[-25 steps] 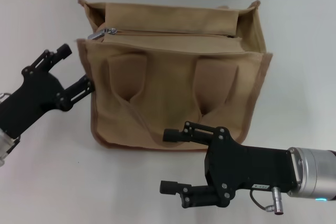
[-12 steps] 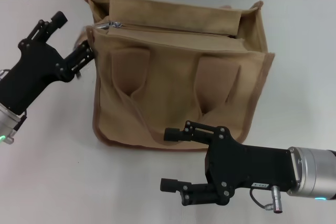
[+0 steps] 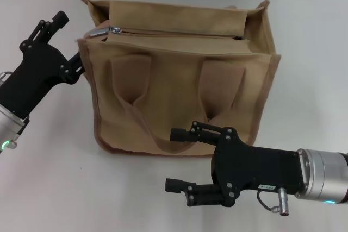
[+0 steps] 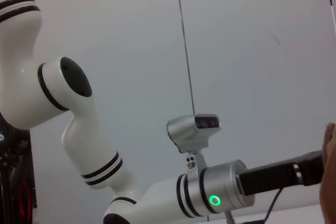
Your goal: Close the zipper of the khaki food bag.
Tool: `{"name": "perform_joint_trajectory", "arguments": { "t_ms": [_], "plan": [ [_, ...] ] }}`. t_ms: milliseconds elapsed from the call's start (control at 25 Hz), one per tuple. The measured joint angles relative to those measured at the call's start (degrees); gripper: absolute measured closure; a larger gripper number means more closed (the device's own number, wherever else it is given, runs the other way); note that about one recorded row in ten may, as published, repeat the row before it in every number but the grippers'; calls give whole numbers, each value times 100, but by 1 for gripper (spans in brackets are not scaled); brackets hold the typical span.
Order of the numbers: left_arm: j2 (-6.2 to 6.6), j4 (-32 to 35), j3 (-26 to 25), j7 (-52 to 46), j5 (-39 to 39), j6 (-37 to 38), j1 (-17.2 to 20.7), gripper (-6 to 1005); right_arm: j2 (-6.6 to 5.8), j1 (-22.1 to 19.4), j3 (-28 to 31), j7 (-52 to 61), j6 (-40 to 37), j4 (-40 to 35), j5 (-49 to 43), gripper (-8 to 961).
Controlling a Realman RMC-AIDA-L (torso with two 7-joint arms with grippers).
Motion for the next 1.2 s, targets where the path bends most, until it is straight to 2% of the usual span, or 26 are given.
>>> {"name": "perform_joint_trajectory", "arguments": {
  "t_ms": [320,600,800,880,1120,1200],
  "plan": [
    [0,-57,-13,11,9,432,172,295,8,-15,0,0,88,21,0,143],
    [-2,-64,-1,11,-7,493,179,308,10,-17,0,0,96,24,0,143],
    [-3,-122,19,11,-11,499,173,528,9,-32,0,0,96,24,-1,143],
    [-3,-161,17,-18,-13,565,178,770,9,-36,0,0,95,22,-1,143],
    [6,-307,25,-102,0,1091,151,972,9,-35,0,0,59,0,-1,142],
    [4,-329,33,-134,14,1179,139,973,9,-34,0,1,47,-4,-1,142]
  ]
}}
